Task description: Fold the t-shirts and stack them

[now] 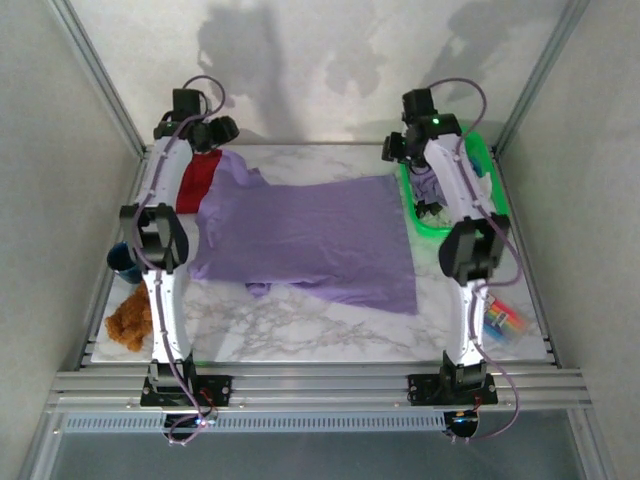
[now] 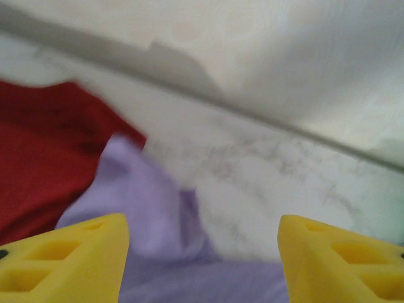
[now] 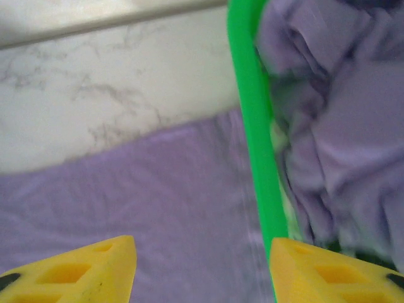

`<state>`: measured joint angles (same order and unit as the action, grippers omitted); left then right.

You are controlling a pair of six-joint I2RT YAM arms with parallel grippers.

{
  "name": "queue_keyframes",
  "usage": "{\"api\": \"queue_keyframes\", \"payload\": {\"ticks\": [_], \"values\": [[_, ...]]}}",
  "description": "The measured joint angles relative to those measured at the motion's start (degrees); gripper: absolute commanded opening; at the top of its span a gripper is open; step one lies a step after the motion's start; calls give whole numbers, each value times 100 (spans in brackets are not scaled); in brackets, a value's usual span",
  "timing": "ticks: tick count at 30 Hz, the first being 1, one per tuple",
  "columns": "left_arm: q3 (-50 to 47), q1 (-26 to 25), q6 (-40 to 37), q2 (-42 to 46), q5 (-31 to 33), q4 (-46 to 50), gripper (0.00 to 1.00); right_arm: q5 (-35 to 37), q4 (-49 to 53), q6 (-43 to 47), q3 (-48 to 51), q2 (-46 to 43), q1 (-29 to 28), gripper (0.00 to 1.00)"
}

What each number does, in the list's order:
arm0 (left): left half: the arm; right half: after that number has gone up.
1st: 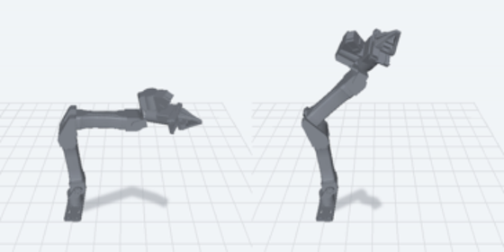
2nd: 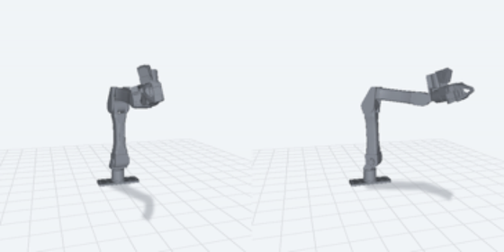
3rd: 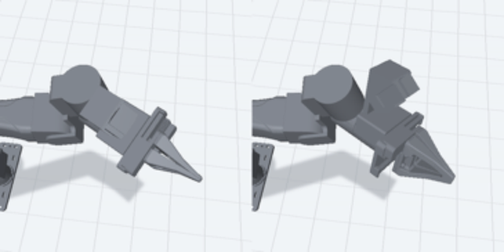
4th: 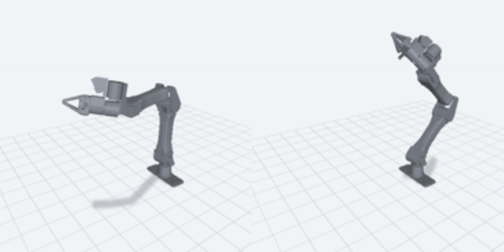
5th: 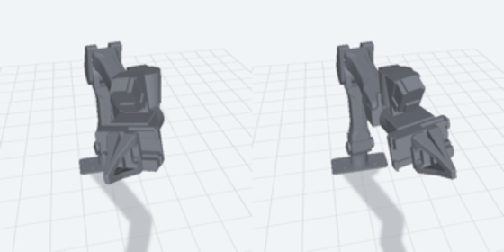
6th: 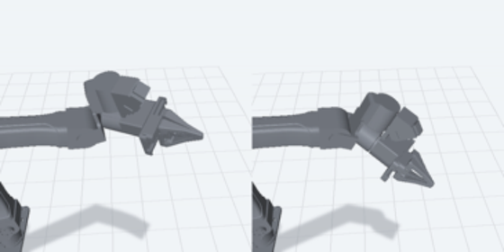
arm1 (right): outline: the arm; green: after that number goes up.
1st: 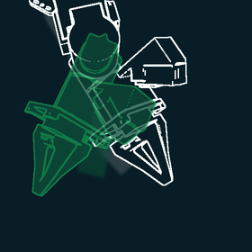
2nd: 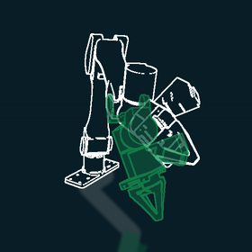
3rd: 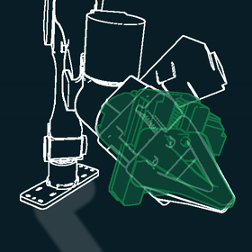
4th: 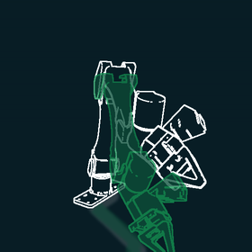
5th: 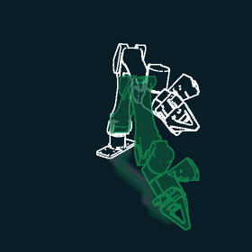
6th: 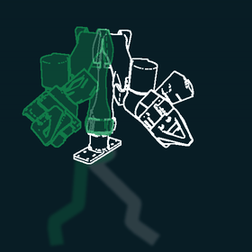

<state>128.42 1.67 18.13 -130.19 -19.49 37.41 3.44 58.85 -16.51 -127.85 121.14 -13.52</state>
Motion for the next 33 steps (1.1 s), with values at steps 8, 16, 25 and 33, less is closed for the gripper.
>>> {"api": "queue_keyframes", "payload": {"ticks": [8,16,25,33], "values": [[-4341,-422,50,4439,608,-127,56,0,-238,-850,4017,-4103,-208,61],[-7482,-1856,1032,6336,1012,-479,51,-339,192,-2009,7270,-6293,-367,56],[-8835,-2553,1965,6373,1189,-717,40,-975,-308,-2944,8999,-6743,-367,54],[-9230,-2625,2258,6210,1231,-1207,37,-946,-848,-3067,9353,-6419,-356,54]]}}
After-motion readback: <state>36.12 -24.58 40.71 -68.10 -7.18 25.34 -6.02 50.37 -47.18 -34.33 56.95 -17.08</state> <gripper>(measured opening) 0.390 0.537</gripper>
